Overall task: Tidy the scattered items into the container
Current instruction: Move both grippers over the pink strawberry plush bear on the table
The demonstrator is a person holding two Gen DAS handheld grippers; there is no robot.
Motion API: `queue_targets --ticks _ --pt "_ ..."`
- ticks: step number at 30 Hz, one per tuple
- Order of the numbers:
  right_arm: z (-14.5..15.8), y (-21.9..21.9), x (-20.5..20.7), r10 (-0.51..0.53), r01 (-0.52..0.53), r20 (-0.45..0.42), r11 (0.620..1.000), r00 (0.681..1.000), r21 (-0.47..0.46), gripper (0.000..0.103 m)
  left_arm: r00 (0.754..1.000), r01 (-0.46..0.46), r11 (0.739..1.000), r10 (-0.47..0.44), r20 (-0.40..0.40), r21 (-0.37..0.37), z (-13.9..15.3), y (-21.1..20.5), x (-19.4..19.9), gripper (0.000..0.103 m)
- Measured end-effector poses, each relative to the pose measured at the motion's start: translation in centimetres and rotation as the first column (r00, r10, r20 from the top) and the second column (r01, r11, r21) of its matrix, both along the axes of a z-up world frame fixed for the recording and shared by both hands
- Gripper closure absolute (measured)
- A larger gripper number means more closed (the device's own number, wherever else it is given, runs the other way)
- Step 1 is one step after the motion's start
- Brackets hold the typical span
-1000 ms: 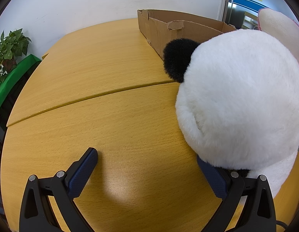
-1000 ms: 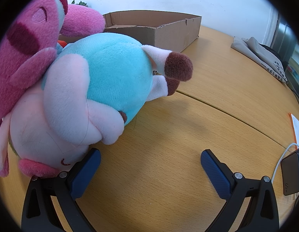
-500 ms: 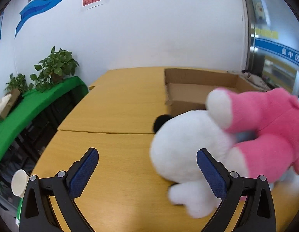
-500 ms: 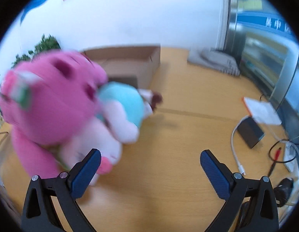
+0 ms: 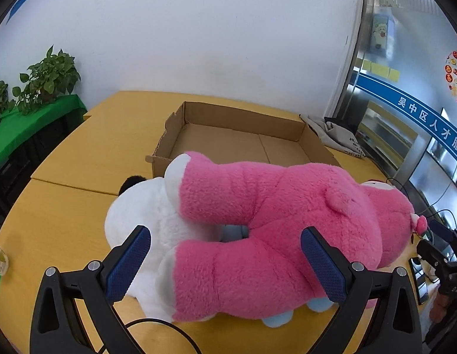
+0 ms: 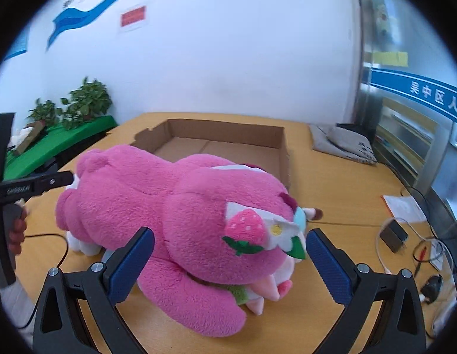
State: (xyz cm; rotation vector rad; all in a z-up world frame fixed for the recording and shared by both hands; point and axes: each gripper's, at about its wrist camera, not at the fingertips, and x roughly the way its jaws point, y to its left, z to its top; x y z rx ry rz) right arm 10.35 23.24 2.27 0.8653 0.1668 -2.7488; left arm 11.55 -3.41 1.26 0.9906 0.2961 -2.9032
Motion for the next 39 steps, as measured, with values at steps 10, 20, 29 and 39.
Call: queue_targets --ticks 10,20,29,39 --pt "-0.8 1.0 -1.0 -0.056 0.056 0.079 0.998 0.995 0.003 0.000 0.999 -0.019 0.999 0.018 0.039 0.026 0.0 0.5 0.7 0.000" --pt "-0.5 0.6 -0.6 -0.054 0.054 0.076 0.998 0.996 0.013 0.000 0.998 0.009 0.999 -0.011 0.063 0.043 -0.4 0.4 0.6 0.000" --pt "-0.3 0.6 -0.9 -0.032 0.032 0.070 0.999 0.997 0.002 0.000 0.995 0.072 0.995 -0.076 0.062 0.062 -0.1 1.1 0.2 0.000" --pt "-0.1 2.2 -2.0 -0.050 0.056 0.083 0.996 0.995 -0.074 0.000 0.975 0.182 0.967 -0.200 0.092 0.176 0.4 1.4 -2.2 0.000"
